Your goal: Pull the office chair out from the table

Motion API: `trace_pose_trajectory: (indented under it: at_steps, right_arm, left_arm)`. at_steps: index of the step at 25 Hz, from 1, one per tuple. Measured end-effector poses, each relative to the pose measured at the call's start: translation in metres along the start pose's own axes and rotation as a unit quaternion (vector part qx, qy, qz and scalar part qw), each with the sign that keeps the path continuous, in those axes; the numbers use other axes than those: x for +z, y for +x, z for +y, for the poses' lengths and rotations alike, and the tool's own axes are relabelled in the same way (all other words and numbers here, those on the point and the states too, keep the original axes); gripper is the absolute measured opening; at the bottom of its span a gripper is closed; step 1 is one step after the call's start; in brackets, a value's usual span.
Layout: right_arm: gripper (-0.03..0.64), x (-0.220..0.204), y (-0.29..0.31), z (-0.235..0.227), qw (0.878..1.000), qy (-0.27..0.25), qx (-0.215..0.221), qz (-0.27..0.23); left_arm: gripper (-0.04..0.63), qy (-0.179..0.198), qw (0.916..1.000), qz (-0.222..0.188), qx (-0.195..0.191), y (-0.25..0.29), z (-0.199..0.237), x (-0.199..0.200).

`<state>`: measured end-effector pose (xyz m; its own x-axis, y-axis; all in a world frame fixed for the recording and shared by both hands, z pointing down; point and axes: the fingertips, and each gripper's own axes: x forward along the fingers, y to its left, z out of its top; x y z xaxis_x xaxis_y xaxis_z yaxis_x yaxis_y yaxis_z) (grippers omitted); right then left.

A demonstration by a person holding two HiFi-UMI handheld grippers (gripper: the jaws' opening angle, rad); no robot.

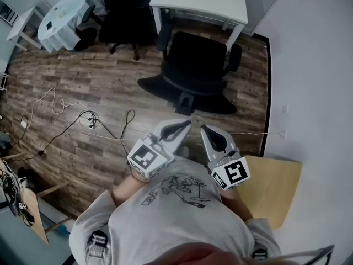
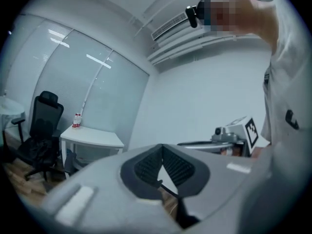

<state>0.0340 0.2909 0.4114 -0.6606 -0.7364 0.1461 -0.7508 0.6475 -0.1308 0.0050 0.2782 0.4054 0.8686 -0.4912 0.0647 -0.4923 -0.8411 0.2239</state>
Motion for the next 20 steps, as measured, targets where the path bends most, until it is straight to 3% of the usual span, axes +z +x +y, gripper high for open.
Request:
trace_pose_trajectory:
  at_steps: [6,20]
  right_arm:
    - [0.008,0.004,-0.023,0.009,1.000,-0.007,-0.001,-0.008]
    - [0.008,0.011,-0.036,0.028,1.000,-0.017,0.011,-0.021]
  left_arm:
    - [0.002,0.000,1.0000,0.001,-0.007,-0.001,-0.027,-0.004]
    - [0.002,-0.004,0.9999,-0.006,0.015,-0.016,-0.040,-0.001]
